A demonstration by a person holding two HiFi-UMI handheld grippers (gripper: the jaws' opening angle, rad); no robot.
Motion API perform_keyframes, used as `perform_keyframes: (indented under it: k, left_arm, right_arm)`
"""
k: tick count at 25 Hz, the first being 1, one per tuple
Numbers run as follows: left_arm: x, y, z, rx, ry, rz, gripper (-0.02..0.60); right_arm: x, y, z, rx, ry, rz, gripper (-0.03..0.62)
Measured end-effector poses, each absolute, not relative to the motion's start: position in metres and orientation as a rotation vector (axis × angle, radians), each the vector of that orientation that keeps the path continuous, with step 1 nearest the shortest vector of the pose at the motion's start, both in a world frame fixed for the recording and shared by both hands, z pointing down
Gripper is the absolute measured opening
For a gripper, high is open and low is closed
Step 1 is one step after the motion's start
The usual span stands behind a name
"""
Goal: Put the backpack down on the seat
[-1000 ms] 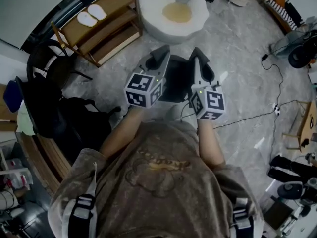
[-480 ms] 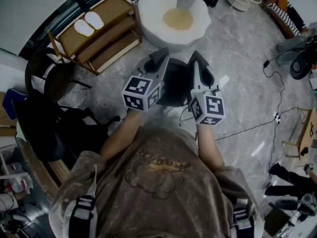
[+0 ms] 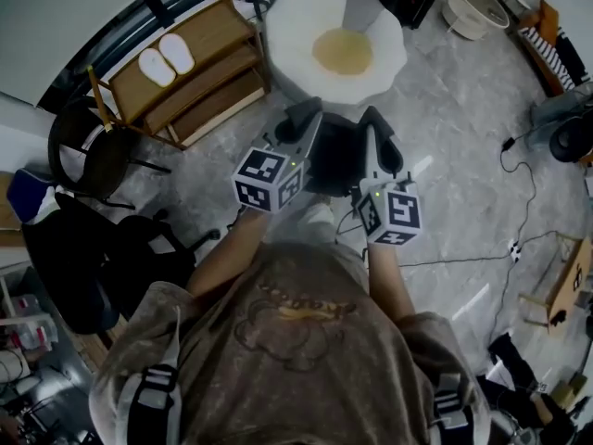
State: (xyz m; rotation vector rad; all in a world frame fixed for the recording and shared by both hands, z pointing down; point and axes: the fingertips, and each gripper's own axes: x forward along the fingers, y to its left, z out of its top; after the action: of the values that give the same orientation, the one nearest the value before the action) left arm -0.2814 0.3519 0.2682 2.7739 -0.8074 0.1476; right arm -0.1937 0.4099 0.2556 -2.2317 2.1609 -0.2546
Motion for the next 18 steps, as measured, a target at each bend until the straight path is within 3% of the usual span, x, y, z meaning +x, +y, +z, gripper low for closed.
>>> perform_keyframes:
  k: [18]
  left_arm:
    - [-0.164,0.222,0.257,2.726,-0.898,0.09,0.032]
  right_arm:
    - [-0.073,0.273,0.241,-2.112,2.269,-0.239,0.037]
